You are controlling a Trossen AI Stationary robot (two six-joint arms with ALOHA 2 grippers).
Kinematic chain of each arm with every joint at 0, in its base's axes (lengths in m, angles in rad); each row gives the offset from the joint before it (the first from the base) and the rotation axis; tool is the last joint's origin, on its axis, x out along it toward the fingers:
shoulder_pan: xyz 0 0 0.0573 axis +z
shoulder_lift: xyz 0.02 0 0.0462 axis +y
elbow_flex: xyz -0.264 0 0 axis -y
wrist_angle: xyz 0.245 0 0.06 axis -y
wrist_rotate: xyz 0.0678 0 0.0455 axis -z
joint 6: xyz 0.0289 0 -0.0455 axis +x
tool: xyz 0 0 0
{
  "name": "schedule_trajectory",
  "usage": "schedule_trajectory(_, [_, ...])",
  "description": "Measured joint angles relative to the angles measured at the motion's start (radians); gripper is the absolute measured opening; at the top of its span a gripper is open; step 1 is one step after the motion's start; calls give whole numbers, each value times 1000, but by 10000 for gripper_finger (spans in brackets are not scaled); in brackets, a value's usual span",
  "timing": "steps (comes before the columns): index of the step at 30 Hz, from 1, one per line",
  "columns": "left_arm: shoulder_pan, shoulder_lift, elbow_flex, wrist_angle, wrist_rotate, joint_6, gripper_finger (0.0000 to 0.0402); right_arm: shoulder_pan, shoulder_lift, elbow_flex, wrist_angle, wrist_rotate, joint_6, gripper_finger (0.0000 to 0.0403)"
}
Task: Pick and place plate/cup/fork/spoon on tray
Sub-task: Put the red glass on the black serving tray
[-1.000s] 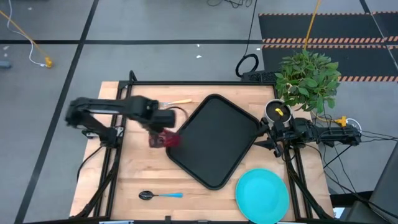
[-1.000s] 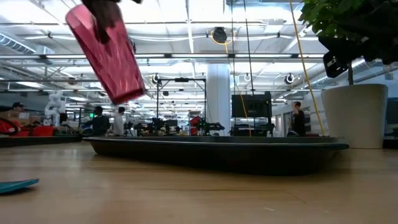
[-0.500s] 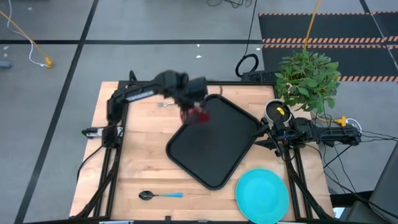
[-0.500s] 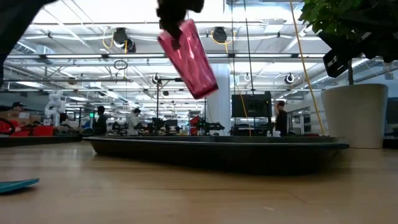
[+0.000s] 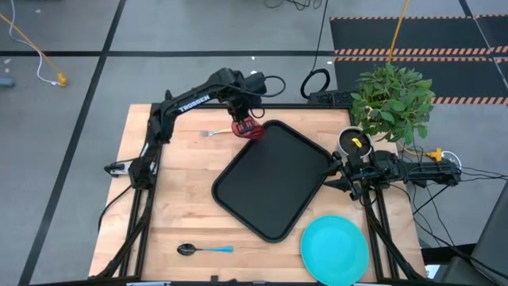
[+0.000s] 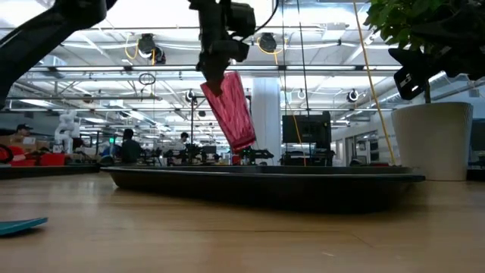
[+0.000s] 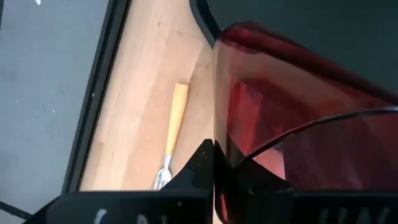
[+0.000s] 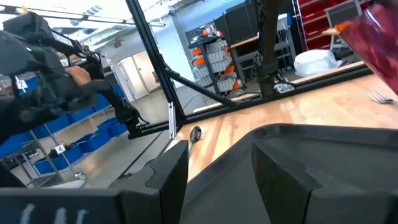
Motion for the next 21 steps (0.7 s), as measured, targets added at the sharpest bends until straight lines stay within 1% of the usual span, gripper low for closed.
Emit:
schedule_trajectory(5, [-80,-65,-1,1,99,-24,8,0,5,0,-31,0,10,169])
schedule_trajectory(7, [-123,-88,-4,1,119,-41,8,0,10,0,-32,0,28,169])
schedule_trajectory(10, [-188,-122,-45,1,140,-48,8,4,16,0,-34,-1,68,169])
schedule_trajectory(14, [-269,-178,-153,1,152,-84,8,15,21,0,-34,-27,105,169])
schedule_trajectory(21, [-327,-255,-398,1,144,-170,8,40,25,0,-29,-26,143,169])
